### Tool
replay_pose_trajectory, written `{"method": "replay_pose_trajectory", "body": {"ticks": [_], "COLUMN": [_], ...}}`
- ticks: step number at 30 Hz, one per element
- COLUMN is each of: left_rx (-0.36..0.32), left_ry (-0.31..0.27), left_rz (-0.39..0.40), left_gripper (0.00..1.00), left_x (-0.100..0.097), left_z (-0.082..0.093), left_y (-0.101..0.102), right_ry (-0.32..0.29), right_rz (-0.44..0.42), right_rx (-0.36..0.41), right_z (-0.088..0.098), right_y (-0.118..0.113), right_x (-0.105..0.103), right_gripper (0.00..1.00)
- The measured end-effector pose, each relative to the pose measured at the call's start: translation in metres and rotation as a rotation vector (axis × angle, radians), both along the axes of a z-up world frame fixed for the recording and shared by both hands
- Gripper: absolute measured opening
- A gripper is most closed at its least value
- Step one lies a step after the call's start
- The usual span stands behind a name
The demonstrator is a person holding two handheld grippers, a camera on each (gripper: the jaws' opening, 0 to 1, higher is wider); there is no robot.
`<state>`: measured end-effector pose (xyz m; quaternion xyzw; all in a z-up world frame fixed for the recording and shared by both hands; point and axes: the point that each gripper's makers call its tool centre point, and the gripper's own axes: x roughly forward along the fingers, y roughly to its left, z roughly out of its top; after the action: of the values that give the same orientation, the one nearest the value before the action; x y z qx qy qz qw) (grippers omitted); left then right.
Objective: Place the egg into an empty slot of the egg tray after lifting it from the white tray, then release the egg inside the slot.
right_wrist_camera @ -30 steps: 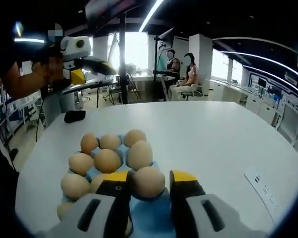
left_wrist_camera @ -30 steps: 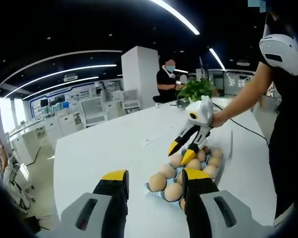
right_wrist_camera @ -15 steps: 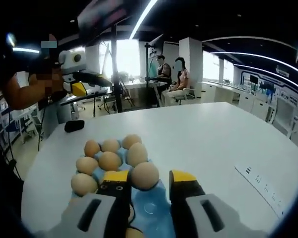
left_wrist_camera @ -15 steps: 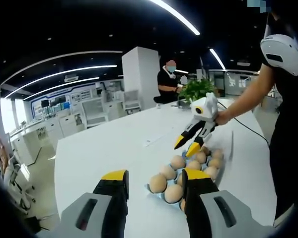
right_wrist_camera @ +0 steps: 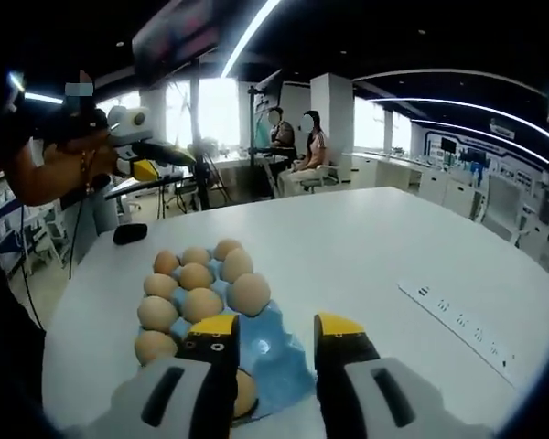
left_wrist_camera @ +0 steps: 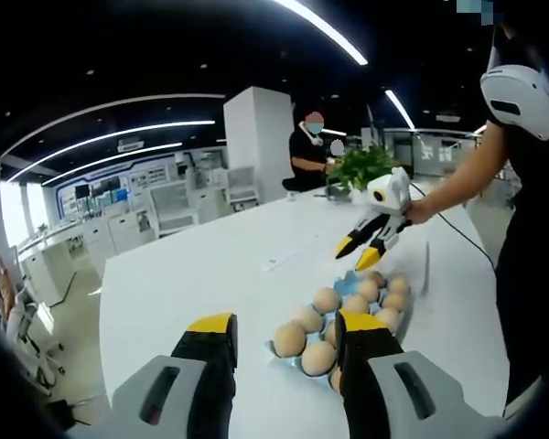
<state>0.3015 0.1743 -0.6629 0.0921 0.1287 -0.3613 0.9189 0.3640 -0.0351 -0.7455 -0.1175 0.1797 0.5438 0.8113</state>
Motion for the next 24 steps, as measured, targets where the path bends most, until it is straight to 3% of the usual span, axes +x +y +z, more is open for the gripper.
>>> {"method": "replay_pose_trajectory", "body": {"ticks": [11, 24], "left_rx": [0.000, 0.000], "left_ry": [-0.003, -0.002], "left_rz": [-0.002, -0.007], "left_gripper": [0.43, 0.43], "left_x": [0.001, 0.002], "left_z": [0.001, 0.000], "left_y": [0.000, -0.003], "right_ry": [0.001, 0.018], "right_rz": [-0.093, -0.247], "right_rx": [-0.011, -0.085], "right_z": [-0.001, -0.014], "right_y": [-0.043, -0.128], "right_x": [0.003, 0.006], "right_gripper": [0.32, 0.31]}}
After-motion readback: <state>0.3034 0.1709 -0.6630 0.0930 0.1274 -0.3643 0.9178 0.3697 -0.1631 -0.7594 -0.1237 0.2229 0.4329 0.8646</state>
